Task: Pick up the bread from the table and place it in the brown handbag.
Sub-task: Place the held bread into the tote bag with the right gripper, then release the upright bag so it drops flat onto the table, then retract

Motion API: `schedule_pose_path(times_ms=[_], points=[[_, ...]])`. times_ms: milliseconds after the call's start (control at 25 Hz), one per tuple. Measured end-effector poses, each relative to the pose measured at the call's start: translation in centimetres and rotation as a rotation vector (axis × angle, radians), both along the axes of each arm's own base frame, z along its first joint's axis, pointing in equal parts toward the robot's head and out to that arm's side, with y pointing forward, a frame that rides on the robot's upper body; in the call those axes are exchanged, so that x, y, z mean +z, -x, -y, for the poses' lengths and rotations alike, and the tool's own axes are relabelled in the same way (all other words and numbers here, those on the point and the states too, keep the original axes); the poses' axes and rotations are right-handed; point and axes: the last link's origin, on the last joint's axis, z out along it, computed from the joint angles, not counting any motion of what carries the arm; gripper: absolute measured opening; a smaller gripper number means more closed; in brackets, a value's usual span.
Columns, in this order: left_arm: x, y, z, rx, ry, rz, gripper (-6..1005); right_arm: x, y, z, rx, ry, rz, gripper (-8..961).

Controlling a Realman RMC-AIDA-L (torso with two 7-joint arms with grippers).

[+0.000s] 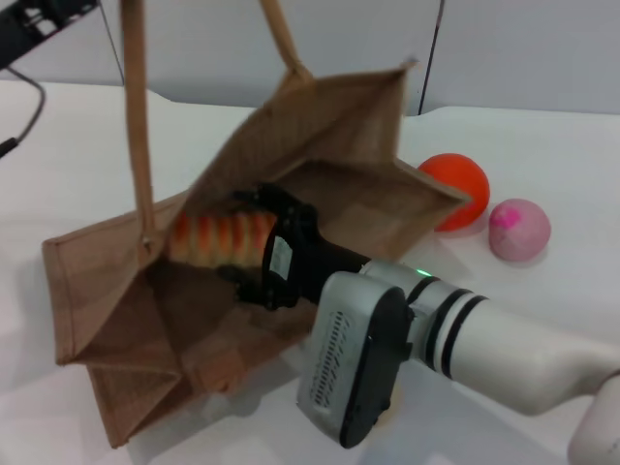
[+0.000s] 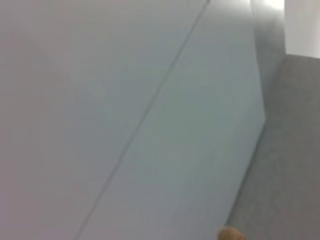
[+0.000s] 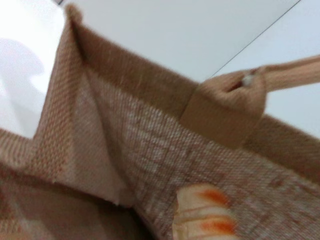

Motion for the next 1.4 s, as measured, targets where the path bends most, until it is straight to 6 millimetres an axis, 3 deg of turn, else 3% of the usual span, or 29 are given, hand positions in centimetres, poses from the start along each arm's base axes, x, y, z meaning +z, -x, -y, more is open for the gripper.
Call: schedule_pose_path(times_ms=[80, 360, 600, 800, 1040, 1240, 1400], points=[[0.5, 0.7, 0.2, 0.027, -0.033, 0.014, 220, 0.4, -0.1, 0.2, -0.001, -0.025, -0.013, 905], [0.7, 2.7, 0.5, 0.121, -0.104, 0.012, 224, 2.4, -0.6, 0.2, -0.023, -0.135, -0.11, 910], [0.2, 4.1, 0.1, 0.23, -0.168, 0.013, 227, 5.5, -2.2, -0.5, -0.094, -0.304, -0.265, 907], [-0.8, 6.9, -0.1, 0.419, -0.3, -0.011, 230, 8.8, -5.0, -1.0, -0.178, -0.442, -0.496, 906], [-3.1, 8.1, -1.3, 0.547, -0.417, -0.104, 233, 11.8, -9.1, -0.9, -0.255, -0.468, -0.75, 908], [-5.2, 8.6, -2.0, 0.635, -0.531, -0.169, 236, 13.3, -10.8, -0.6, -0.266, -0.466, -0.86, 910], [-6.7, 8.7, -2.0, 0.676, -0.601, -0.249, 427, 13.8, -11.5, -0.5, -0.268, -0.47, -0.882, 910]])
